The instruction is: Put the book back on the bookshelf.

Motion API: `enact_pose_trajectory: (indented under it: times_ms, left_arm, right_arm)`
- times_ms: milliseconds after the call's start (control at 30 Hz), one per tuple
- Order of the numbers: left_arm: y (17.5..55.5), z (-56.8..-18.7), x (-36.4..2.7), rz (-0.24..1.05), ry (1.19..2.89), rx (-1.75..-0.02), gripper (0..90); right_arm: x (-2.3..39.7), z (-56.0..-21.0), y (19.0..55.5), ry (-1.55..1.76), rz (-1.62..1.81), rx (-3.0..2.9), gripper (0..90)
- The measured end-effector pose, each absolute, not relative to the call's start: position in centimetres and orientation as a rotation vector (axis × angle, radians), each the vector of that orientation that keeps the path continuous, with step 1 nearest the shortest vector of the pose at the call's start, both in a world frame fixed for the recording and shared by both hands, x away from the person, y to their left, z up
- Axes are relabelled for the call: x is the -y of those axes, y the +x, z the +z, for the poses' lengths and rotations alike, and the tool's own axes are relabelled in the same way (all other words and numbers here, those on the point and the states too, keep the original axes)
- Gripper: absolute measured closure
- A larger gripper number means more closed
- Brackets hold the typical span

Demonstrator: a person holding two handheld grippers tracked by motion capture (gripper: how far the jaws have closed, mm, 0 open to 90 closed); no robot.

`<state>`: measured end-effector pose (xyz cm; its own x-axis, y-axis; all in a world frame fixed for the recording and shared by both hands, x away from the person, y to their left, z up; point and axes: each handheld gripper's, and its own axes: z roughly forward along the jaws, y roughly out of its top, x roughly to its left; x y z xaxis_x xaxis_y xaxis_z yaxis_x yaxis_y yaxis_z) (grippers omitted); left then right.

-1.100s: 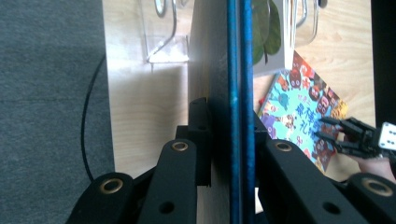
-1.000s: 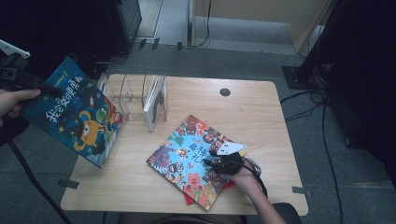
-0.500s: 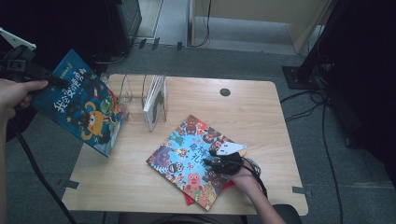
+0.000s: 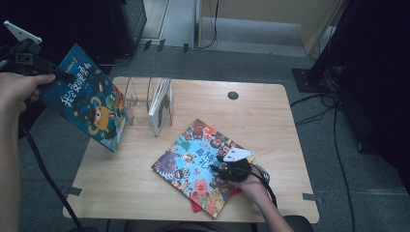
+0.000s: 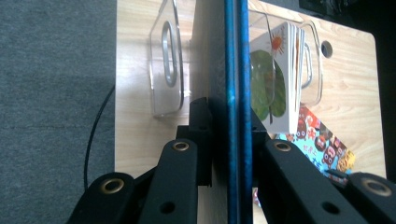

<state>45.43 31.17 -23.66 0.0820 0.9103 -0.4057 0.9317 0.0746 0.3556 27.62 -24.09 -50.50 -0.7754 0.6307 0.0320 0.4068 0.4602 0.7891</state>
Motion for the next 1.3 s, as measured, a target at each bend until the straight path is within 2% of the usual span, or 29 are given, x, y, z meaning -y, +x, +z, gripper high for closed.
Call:
enact_pose_trajectory:
  times_ms: [833, 933, 1033, 1300]
  left_arm:
    - [48.6, -26.0, -30.8, -0.044, 1.750, -1.813, 79.5]
    - [48.5, -26.1, -31.1, -0.053, 1.749, -1.811, 75.2]
    - [48.4, -26.0, -31.3, -0.044, 1.773, -1.821, 66.5]
    - [47.8, -25.1, -31.7, -0.020, 1.770, -1.756, 54.6]
  right_arm:
    - [24.3, -50.6, 27.5, 0.873, 1.223, -2.451, 56.2]
    - [24.3, -50.6, 27.5, 0.874, 1.221, -2.452, 56.2]
    - [24.4, -50.6, 27.5, 0.870, 1.223, -2.453, 56.1]
    - [24.4, -50.6, 27.5, 0.873, 1.223, -2.455, 56.1]
